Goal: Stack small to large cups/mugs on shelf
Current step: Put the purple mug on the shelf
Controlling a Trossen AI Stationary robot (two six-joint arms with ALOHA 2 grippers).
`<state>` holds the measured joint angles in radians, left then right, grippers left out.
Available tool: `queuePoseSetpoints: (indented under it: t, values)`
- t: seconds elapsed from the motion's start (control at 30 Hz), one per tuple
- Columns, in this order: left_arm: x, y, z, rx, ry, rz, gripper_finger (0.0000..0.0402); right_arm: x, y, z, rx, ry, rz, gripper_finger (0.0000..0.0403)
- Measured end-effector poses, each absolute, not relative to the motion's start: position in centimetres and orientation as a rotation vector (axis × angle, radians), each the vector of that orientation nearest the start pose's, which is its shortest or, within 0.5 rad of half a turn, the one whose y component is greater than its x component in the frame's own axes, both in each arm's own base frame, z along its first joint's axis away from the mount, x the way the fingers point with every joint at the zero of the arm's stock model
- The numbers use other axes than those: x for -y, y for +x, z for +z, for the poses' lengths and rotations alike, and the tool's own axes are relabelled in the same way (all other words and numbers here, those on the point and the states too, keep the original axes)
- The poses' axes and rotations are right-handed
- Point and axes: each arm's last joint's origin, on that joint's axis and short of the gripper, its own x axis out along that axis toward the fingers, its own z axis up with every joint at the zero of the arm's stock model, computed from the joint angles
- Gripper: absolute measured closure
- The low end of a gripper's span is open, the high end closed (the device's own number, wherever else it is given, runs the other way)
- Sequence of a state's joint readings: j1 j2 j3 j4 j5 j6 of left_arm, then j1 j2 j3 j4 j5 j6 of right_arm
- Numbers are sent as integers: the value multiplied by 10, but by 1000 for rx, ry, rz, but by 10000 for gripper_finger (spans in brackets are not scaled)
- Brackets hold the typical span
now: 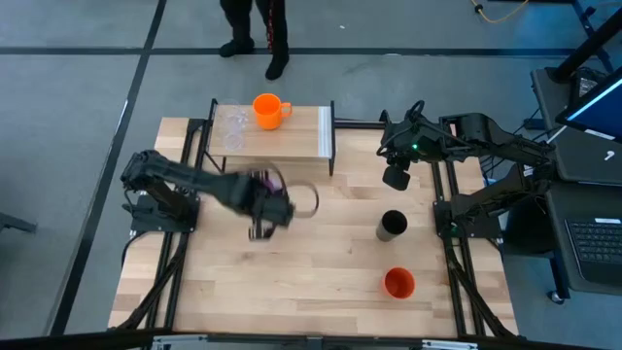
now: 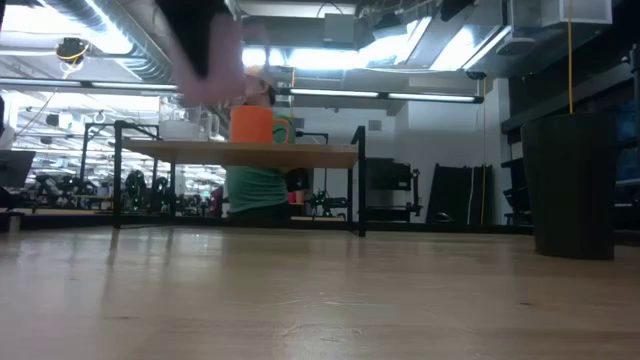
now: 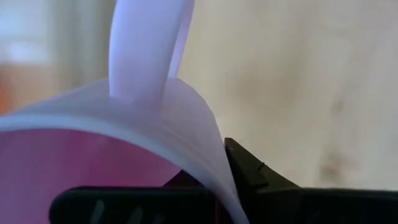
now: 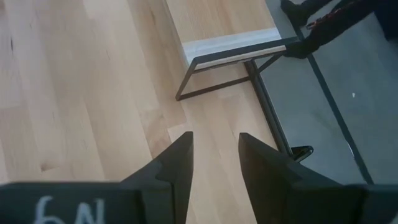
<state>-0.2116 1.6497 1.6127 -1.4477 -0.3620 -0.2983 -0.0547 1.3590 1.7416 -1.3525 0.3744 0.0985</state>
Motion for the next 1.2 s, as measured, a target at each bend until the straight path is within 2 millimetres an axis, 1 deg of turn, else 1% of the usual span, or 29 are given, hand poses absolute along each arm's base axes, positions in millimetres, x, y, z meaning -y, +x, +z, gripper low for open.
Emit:
queuePoseSetpoints:
  t: [0.1, 0.2, 0.27, 0.33, 0.5, 0.57, 0.63, 0.73, 0.83, 1.0, 1.2]
  values:
    - [17, 290, 358, -1365, 175, 372, 396, 23, 222, 431, -943, -67, -441, 273]
    - [-22, 288, 375, -1361, 133, 358, 396, 23, 222, 431, -944, -68, -440, 273]
    - [-46, 285, 379, -1369, 102, 333, 396, 23, 222, 431, -944, -69, -440, 273]
    - [-66, 281, 380, -1384, 91, 304, 396, 23, 222, 430, -948, -69, -440, 273]
    - [-103, 273, 379, -1370, 40, 199, 396, 23, 221, 430, -951, -70, -440, 273]
    - [-114, 272, 376, -1342, 48, 143, 396, 23, 221, 430, -952, -72, -438, 273]
    - [-123, 269, 369, -1359, 48, 107, 396, 23, 221, 430, -952, -73, -438, 273]
    - [-135, 266, 356, -1373, 1, 106, 396, 23, 221, 430, -952, -73, -438, 273]
    - [-144, 265, 344, -1382, 1, 110, 396, 23, 221, 430, -952, -72, -438, 273]
    - [-152, 264, 336, -1367, -7, 96, 396, 23, 222, 430, -952, -72, -438, 273]
    - [-155, 264, 328, -1371, -17, 99, 396, 23, 222, 430, -952, -73, -438, 273]
